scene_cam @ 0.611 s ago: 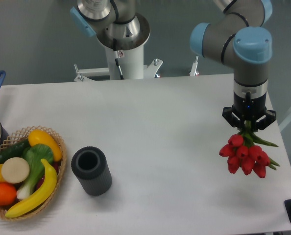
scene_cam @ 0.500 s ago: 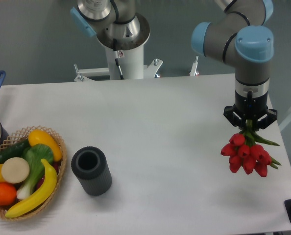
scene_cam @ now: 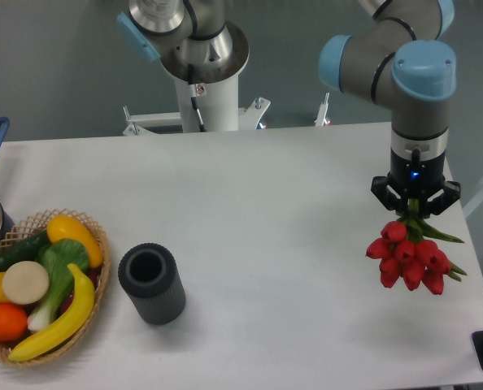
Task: Insert the flowers into the vase
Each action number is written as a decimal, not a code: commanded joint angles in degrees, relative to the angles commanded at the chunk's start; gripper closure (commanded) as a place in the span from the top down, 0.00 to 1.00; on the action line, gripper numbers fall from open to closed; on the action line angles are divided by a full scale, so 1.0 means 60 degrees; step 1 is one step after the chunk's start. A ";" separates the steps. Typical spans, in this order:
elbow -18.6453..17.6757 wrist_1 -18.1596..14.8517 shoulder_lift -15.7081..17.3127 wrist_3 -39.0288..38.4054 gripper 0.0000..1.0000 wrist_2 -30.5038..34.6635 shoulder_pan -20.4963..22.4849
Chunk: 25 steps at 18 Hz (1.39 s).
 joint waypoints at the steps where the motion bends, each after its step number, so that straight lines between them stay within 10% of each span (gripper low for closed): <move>1: 0.0015 0.0000 0.0204 -0.0015 0.04 -0.0396 0.0029; 10: 0.0088 0.0601 0.0645 -0.1860 0.04 -0.4717 -0.0526; 25: 0.0074 0.1230 0.0557 -0.2344 0.08 -0.8966 -0.2329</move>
